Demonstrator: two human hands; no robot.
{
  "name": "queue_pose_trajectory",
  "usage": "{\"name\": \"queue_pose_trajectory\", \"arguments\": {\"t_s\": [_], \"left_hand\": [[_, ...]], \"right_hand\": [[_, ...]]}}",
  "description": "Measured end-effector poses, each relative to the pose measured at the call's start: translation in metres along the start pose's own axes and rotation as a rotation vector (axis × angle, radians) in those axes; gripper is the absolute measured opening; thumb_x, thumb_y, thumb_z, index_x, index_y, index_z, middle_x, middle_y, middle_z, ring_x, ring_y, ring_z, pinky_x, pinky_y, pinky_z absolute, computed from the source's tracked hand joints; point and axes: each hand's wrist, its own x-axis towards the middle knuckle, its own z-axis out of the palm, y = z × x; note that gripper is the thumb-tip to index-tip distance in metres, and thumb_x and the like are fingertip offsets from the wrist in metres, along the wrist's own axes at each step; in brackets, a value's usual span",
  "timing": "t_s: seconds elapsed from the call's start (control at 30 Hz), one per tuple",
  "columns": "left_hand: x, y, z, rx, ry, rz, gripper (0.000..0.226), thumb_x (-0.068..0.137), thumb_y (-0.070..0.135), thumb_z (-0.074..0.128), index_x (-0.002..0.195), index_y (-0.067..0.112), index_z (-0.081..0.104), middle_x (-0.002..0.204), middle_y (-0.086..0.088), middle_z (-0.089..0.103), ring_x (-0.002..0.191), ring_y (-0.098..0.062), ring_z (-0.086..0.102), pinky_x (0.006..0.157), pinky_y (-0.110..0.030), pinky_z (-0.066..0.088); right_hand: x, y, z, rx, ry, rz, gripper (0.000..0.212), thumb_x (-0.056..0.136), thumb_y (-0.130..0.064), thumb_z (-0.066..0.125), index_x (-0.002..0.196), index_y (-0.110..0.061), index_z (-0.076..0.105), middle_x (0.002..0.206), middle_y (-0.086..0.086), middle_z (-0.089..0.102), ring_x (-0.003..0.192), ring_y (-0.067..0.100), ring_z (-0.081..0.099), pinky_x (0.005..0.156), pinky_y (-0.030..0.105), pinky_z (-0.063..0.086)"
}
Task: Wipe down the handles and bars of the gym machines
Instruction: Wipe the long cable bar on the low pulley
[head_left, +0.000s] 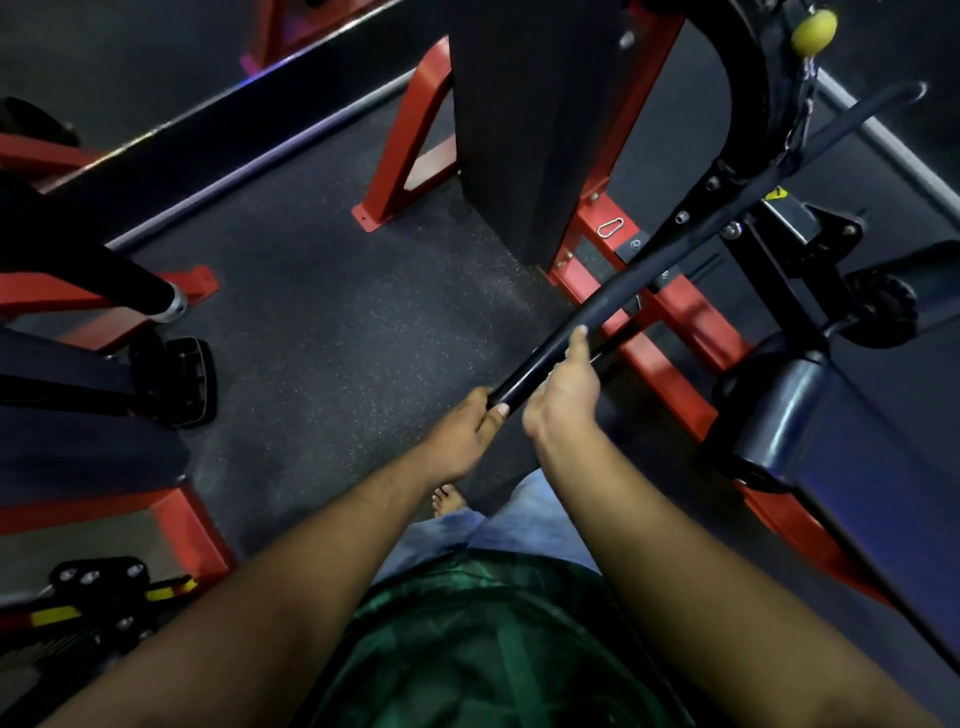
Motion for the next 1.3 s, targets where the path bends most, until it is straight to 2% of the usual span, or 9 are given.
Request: {"name": "queue_pose_trajectory", "arguments": {"t_s": [0.13, 0.23, 0.5, 0.63, 0.77, 0.93, 1.1, 1.23, 1.3], "left_hand": [[-0.002, 0.004, 0.0, -0.022, 0.006, -0.025, 0.069, 0.111, 0.029, 0.041, 0.164, 0.012, 0.0, 0.16, -0.014, 0.04, 0.144, -0.029, 0.043, 0.116, -0.036, 0.037], [0.0, 0.003, 0.0, 0.011, 0.003, -0.02, 0.073, 0.11, 0.032, 0.04, 0.164, 0.015, -0.007, 0.16, -0.016, 0.04, 0.143, -0.032, 0.044, 0.114, -0.038, 0.039], [-0.002, -0.002, 0.002, 0.105, -0.021, -0.018, 0.048, 0.11, 0.038, 0.037, 0.154, 0.018, 0.035, 0.135, -0.016, 0.059, 0.122, -0.034, 0.058, 0.1, -0.045, 0.049], [-0.001, -0.001, 0.005, 0.164, -0.011, -0.039, 0.049, 0.11, 0.037, 0.039, 0.153, 0.013, 0.037, 0.138, -0.021, 0.057, 0.121, -0.034, 0.058, 0.098, -0.042, 0.048], [0.0, 0.0, 0.003, 0.21, -0.002, -0.05, 0.049, 0.109, 0.047, 0.034, 0.153, 0.027, 0.033, 0.135, -0.013, 0.057, 0.114, -0.028, 0.059, 0.096, -0.047, 0.05], [0.007, 0.011, 0.012, 0.332, 0.023, -0.156, 0.044, 0.11, 0.043, 0.035, 0.143, 0.017, 0.043, 0.127, -0.015, 0.062, 0.113, -0.032, 0.059, 0.092, -0.044, 0.048], [0.021, 0.033, 0.02, 0.369, 0.063, -0.205, 0.043, 0.108, 0.051, 0.034, 0.118, 0.012, 0.049, 0.109, -0.018, 0.064, 0.102, -0.038, 0.061, 0.085, -0.048, 0.05], [0.021, 0.034, 0.018, 0.42, 0.065, -0.201, 0.044, 0.108, 0.049, 0.033, 0.125, 0.012, 0.047, 0.118, -0.016, 0.062, 0.111, -0.036, 0.057, 0.093, -0.052, 0.049], [0.021, 0.034, 0.018, 0.445, 0.072, -0.203, 0.048, 0.108, 0.049, 0.032, 0.136, 0.012, 0.045, 0.129, -0.015, 0.058, 0.119, -0.034, 0.054, 0.098, -0.052, 0.047]], "right_hand": [[-0.014, 0.048, -0.022, -0.12, -0.106, 0.187, 0.03, 0.097, -0.048, 0.062, 0.093, -0.018, 0.064, 0.078, -0.002, 0.068, 0.079, 0.016, 0.067, 0.077, 0.029, 0.054], [-0.005, 0.027, -0.02, 0.014, -0.205, 0.277, 0.05, 0.095, -0.062, 0.054, 0.085, -0.013, 0.061, 0.073, 0.004, 0.063, 0.07, 0.019, 0.063, 0.086, 0.033, 0.053], [0.045, -0.023, -0.011, -0.037, -0.209, 0.115, 0.062, 0.09, -0.075, 0.048, 0.089, -0.014, 0.062, 0.082, 0.006, 0.064, 0.072, 0.021, 0.065, 0.088, 0.034, 0.055], [0.02, 0.023, -0.027, -0.197, -0.217, 0.275, 0.066, 0.084, -0.077, 0.051, 0.092, -0.013, 0.063, 0.083, 0.007, 0.065, 0.075, 0.021, 0.064, 0.086, 0.038, 0.054], [0.05, -0.024, -0.016, -0.175, -0.205, 0.241, 0.094, 0.063, -0.089, 0.053, 0.115, -0.012, 0.06, 0.085, 0.008, 0.065, 0.076, 0.024, 0.065, 0.074, 0.032, 0.057], [0.097, -0.082, 0.0, -0.155, -0.096, 0.105, 0.084, 0.083, -0.082, 0.049, 0.12, -0.008, 0.061, 0.094, 0.009, 0.067, 0.087, 0.025, 0.067, 0.09, 0.036, 0.058], [0.051, -0.016, -0.018, -0.216, -0.216, 0.27, 0.059, 0.091, -0.07, 0.053, 0.109, -0.014, 0.057, 0.084, 0.003, 0.065, 0.071, 0.017, 0.063, 0.073, 0.029, 0.055], [0.065, -0.048, -0.007, -0.129, -0.257, 0.236, 0.058, 0.09, -0.071, 0.052, 0.112, -0.017, 0.05, 0.079, 0.004, 0.059, 0.067, 0.018, 0.061, 0.066, 0.029, 0.058], [0.093, -0.092, 0.005, -0.053, -0.193, 0.16, 0.058, 0.091, -0.071, 0.05, 0.108, -0.016, 0.052, 0.083, 0.009, 0.058, 0.073, 0.023, 0.062, 0.085, 0.038, 0.059]]}}
